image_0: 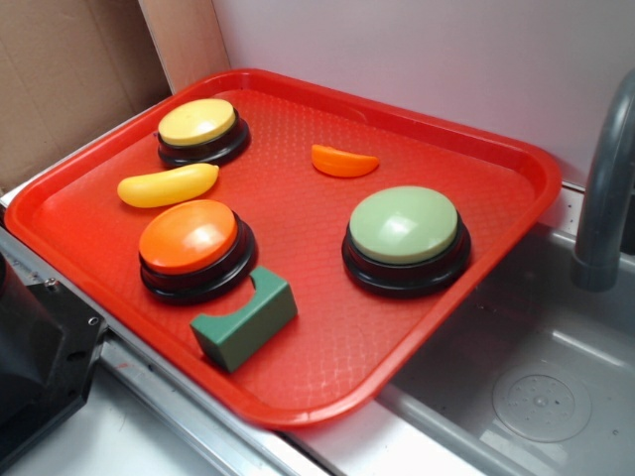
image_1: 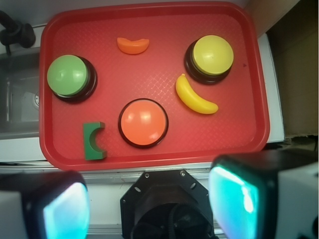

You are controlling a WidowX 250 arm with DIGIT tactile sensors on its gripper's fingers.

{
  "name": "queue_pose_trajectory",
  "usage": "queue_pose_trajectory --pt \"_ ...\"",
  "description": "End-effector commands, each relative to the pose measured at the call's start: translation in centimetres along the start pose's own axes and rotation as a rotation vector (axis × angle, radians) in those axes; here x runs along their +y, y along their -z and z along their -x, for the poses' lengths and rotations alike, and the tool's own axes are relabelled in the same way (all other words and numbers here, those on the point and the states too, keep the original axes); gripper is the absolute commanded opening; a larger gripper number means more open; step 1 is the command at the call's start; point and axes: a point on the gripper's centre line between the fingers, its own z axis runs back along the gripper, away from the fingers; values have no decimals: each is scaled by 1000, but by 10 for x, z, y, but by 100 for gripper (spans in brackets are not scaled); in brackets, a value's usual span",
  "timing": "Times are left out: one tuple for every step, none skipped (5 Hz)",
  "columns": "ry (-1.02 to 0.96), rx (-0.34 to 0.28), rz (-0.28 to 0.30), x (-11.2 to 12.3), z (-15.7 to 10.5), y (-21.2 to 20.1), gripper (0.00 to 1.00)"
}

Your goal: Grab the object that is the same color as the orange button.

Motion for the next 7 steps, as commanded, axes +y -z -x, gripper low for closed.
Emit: queue_pose_trajectory --pt "0 0 0 0 0 0 100" --pt "168 -72 -94 23 -36 7 100" --pt "271 -57 -153 44 -74 28 100" --pt "449 -25 -231 51 -100 50 100" --pt "712 15 -275 49 -130 84 100" --pt "936 47 -314 29 -149 114 100" --pt "1053 7 -269 12 -162 135 100"
